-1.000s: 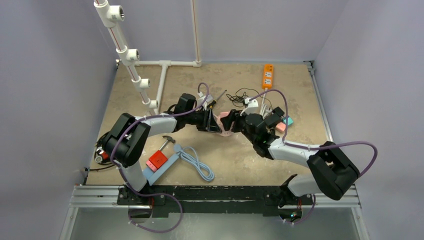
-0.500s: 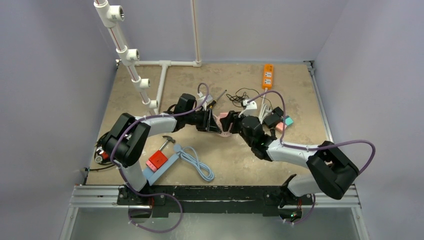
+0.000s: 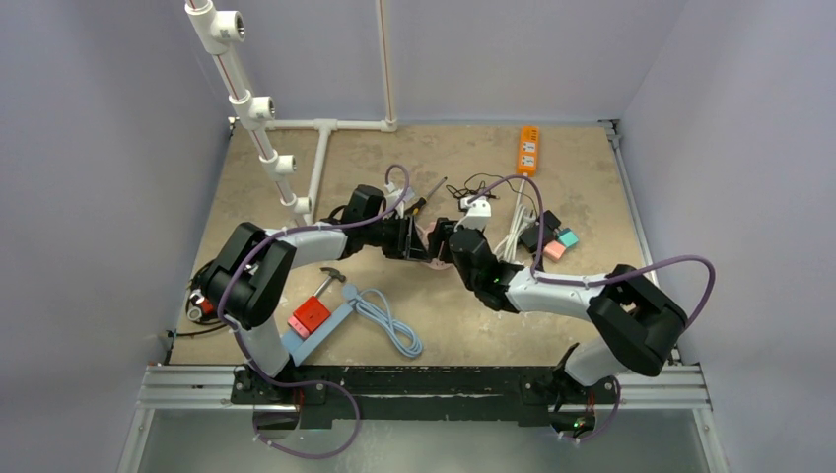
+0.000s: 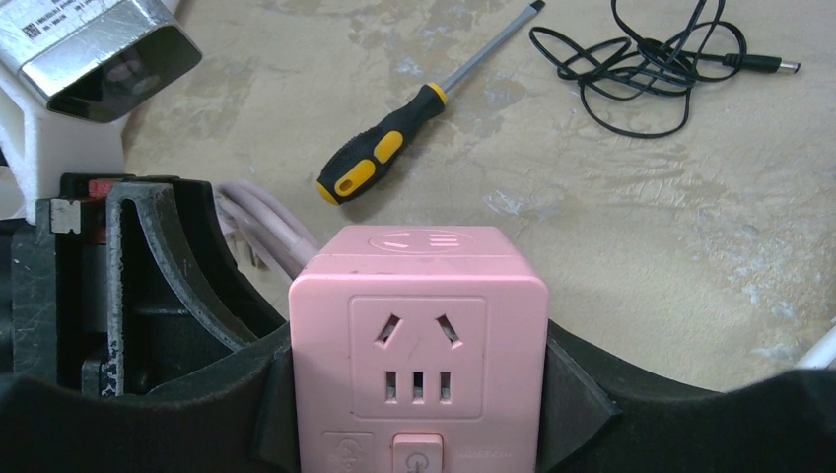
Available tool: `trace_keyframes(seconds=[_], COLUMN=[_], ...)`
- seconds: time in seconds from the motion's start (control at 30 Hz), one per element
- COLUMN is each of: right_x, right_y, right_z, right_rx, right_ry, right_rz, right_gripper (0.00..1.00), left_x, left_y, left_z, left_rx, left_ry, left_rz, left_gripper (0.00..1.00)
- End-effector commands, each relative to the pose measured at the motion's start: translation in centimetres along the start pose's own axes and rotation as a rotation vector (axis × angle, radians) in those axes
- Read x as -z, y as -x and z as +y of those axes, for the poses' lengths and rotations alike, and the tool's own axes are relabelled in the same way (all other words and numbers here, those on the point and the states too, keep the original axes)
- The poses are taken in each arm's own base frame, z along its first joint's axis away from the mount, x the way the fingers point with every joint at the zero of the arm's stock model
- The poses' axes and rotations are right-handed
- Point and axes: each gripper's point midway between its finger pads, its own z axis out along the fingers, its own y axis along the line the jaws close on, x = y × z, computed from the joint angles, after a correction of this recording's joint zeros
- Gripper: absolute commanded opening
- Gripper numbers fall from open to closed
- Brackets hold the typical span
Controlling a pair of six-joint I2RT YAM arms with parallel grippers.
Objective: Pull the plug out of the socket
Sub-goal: Remove the plug from the socket.
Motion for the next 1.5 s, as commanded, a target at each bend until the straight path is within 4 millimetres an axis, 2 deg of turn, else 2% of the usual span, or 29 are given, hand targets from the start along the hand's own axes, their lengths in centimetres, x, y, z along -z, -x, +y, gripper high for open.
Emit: trace_keyframes(seconds=[0.0, 0.13, 0.27, 0.47, 0.63, 0.8, 1.0, 1.13, 1.2, 1.47], right_x=[0.2, 0.7, 1.6, 2.2, 1.4, 0.0, -0.5, -0.7, -1.3, -1.9], right_y=[4.5, 4.9, 5.2, 5.8, 5.5, 4.4, 3.8, 3.8, 3.9, 3.3], right_z=[3.7, 4.0, 5.2, 5.4, 4.4, 2.7, 2.7, 2.2, 1.1, 1.7], right_rx=[-0.125, -0.137, -0.142, -0.149, -0.184, -0.21, -0.223, -0.227, -0.229, -0.224], right_ry=[0.051, 0.081, 0.179, 0.258, 0.326, 0.304, 0.329, 0.299, 0.233, 0.239], right_rz=[-0.119, -0.125, -0.128, -0.137, -0.093, -0.042, -0.016, -0.017, -0.032, -0.009], right_gripper=[0.0, 0.0, 0.0, 0.0, 0.0, 0.0, 0.0, 0.0, 0.0, 0.0], left_x=[0.4, 0.5, 0.5, 0.5, 0.9, 1.1, 1.8, 1.8, 2.0, 1.9], left_y=[2.7, 2.6, 2.7, 2.5, 2.9, 3.3, 3.9, 3.7, 3.8, 3.7], left_z=[1.5, 1.9, 2.1, 2.8, 3.0, 2.7, 2.4, 2.8, 3.1, 3.0], left_rx=[-0.05, -0.056, -0.053, -0.039, -0.028, -0.016, -0.017, -0.013, -0.014, -0.007], left_ry=[0.099, 0.124, 0.133, 0.153, 0.155, 0.134, 0.127, 0.144, 0.165, 0.16], left_rz=[-0.101, -0.097, -0.094, -0.082, -0.091, -0.103, -0.127, -0.129, -0.137, -0.135], left_gripper=[0.0, 0.0, 0.0, 0.0, 0.0, 0.0, 0.0, 0.0, 0.0, 0.0])
